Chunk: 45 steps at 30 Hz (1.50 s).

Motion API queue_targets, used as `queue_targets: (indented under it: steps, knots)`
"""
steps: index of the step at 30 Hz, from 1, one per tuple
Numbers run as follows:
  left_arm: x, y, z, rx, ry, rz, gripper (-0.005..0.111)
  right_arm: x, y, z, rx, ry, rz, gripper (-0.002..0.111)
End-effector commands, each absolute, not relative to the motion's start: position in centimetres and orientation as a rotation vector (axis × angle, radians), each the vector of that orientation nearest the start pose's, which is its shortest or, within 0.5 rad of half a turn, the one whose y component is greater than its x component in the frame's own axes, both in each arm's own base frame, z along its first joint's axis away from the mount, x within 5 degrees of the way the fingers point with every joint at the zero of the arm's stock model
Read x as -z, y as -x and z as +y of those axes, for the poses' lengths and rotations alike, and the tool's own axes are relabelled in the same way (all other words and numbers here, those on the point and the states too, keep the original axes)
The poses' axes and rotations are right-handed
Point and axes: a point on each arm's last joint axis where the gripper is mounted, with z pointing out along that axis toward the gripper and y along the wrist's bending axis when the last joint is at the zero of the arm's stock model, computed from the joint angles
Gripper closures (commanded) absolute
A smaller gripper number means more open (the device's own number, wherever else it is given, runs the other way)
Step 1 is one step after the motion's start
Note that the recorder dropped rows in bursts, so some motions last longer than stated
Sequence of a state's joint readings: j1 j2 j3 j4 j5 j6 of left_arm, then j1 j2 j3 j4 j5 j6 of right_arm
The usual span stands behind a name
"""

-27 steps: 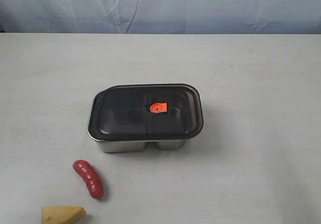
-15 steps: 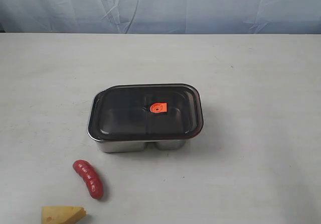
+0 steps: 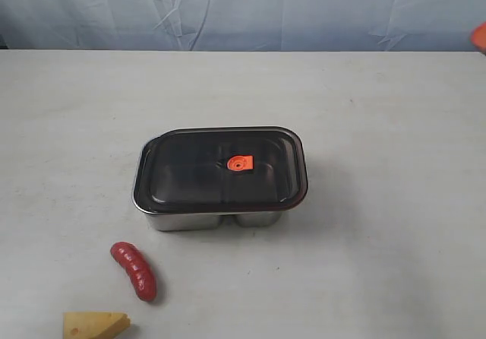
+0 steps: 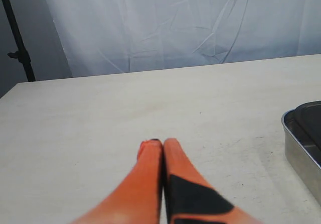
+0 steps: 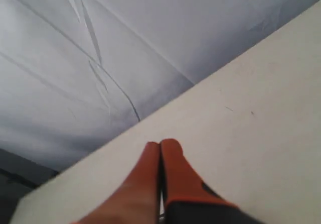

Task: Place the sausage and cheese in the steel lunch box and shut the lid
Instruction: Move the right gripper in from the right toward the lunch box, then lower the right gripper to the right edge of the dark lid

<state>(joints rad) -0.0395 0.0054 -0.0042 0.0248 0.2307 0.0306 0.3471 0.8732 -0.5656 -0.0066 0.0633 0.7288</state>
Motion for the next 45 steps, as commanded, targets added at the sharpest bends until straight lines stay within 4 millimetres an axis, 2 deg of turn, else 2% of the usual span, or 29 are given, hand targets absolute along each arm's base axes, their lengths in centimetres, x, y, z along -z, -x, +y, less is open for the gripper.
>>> queue_targets:
  steps: [1, 3, 5, 10, 13, 18, 19, 20, 22, 27, 32, 34, 36, 38, 40, 45]
  knots:
    - [-19.3, -5.6, -0.2, -0.015, -0.084, 1.708, 0.107, -28.6, -23.3, 9.9, -0.624, -0.222, 2.090, 0.104]
    - [-19.3, -5.6, -0.2, -0.015, -0.084, 1.708, 0.107, -26.4, -26.1, 11.7, -0.552, -0.168, 2.229, 0.093]
    - [-19.3, -5.6, -0.2, -0.015, -0.084, 1.708, 0.107, -24.7, -27.9, 12.8, -0.505, -0.128, 2.312, 0.082]
    - [-19.3, -5.6, -0.2, -0.015, -0.084, 1.708, 0.107, -22.1, -29.8, 13.8, -0.509, -0.172, 2.390, 0.081]
    - [-19.3, -5.6, -0.2, -0.015, -0.084, 1.708, 0.107, -22.6, -30.7, 14.2, -0.516, -0.135, 2.326, 0.081]
    - [-19.3, -5.6, -0.2, -0.015, -0.084, 1.706, 0.107, -24.6, -31.9, 14.8, -0.449, 0.167, 2.085, 0.081]
    - [-19.3, -5.6, -0.2, -0.015, -0.084, 1.706, 0.107, -24.9, -32.0, 14.9, -0.466, 0.168, 2.052, 0.081]
    - [-19.3, -5.6, -0.2, -0.015, -0.084, 1.706, 0.107, -25.1, -32.0, 14.9, -0.515, 0.086, 2.050, 0.081]
    - [-19.3, -5.6, -0.2, -0.015, -0.084, 1.706, 0.107, -25.2, -32.1, 14.8, -0.569, -0.019, 2.059, 0.085]
    - [-19.3, -5.6, -0.2, -0.015, -0.084, 1.706, 0.107, -25.0, -32.3, 14.8, -0.490, 0.009, 2.171, 0.109]
    - [-19.3, -5.6, -0.2, -0.015, -0.084, 1.706, 0.107, -25.0, -33.5, 15.0, -0.298, 0.162, 2.385, 0.109]
    - [-19.3, -5.6, -0.2, -0.015, -0.084, 1.706, 0.107, -24.8, -34.2, 15.5, -0.272, 0.241, 2.475, 0.104]
    - [-19.3, -5.6, -0.2, -0.015, -0.084, 1.706, 0.107, -24.7, -34.8, 16.2, -0.306, 0.353, 2.559, 0.091]
    - [-19.3, -5.6, -0.2, -0.015, -0.084, 1.706, 0.107, -24.0, -35.3, 17.0, -0.425, 0.414, 2.675, 0.076]
    - [-19.3, -5.6, -0.2, -0.015, -0.084, 1.706, 0.107, -23.0, -35.6, 17.3, -0.537, 0.450, 2.772, 0.067]
    - [-19.3, -5.6, -0.2, -0.015, -0.084, 1.706, 0.107, -19.3, -35.7, 17.1, -0.697, 0.537, 2.955, 0.067]
